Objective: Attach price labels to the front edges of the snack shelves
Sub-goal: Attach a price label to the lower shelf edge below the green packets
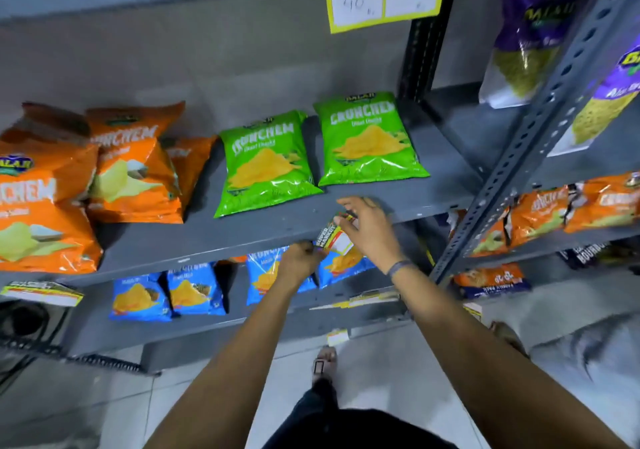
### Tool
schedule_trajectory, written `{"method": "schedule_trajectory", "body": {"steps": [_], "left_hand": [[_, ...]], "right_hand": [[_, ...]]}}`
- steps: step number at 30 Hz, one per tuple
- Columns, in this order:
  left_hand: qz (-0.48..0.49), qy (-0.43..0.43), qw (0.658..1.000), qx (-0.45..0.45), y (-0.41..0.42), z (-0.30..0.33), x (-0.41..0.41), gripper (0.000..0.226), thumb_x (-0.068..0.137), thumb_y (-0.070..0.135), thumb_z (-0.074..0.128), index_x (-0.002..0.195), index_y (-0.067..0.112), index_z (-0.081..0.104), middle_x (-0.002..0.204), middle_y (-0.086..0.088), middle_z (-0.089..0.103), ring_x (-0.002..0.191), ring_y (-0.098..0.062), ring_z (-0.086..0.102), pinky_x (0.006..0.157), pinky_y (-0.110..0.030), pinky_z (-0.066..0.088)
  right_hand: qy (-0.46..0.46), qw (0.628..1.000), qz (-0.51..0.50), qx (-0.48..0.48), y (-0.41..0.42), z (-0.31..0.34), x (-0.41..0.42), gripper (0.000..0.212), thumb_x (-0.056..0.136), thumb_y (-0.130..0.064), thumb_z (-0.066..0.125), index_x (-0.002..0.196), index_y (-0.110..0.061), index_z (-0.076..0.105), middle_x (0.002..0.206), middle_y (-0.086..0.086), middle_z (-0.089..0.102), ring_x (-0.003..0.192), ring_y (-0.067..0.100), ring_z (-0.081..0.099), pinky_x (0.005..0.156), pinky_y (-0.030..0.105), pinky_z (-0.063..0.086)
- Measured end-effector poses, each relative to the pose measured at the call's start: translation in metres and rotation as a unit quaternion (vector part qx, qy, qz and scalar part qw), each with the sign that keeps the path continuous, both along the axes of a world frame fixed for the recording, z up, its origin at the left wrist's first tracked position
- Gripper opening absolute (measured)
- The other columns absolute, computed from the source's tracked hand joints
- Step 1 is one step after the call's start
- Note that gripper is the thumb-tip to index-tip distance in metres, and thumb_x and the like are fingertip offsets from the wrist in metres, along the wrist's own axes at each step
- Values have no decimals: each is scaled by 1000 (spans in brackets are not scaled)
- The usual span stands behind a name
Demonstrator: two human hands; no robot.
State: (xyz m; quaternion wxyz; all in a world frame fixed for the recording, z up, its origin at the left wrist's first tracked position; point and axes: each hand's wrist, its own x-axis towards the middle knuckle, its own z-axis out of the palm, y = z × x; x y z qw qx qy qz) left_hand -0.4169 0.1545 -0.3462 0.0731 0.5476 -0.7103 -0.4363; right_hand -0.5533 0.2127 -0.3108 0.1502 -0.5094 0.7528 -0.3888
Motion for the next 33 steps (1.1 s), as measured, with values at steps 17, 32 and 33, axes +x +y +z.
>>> {"method": "schedule_trajectory", "body": {"steps": [17, 32, 33], "left_hand": [[-100, 23, 986, -132, -9, 16, 11, 38, 89, 42, 37, 68, 17, 56, 72, -14, 71, 73, -34, 65, 70, -45, 54], [-216, -289, 878, -315, -16, 9, 3, 34, 98, 35, 42, 94, 13, 68, 96, -10, 73, 92, -35, 68, 71, -30, 49], [-210, -289, 878, -318, -16, 9, 3, 33, 98, 34, 42, 95, 13, 67, 96, -10, 73, 92, -35, 67, 69, -29, 48]], "right_hand": [[21, 999, 4, 30, -13, -11, -20, 10, 80, -28, 70, 79, -19, 65, 75, 3, 68, 82, 29, 63, 78, 44, 50], [359, 928, 23, 100, -1, -26, -14, 28, 55, -25, 81, 55, -14, 56, 56, 4, 62, 64, 28, 61, 65, 34, 26], [350, 932, 22, 95, -1, -26, -13, 29, 54, -23, 82, 54, -13, 55, 55, 5, 61, 64, 29, 61, 65, 34, 26]]}}
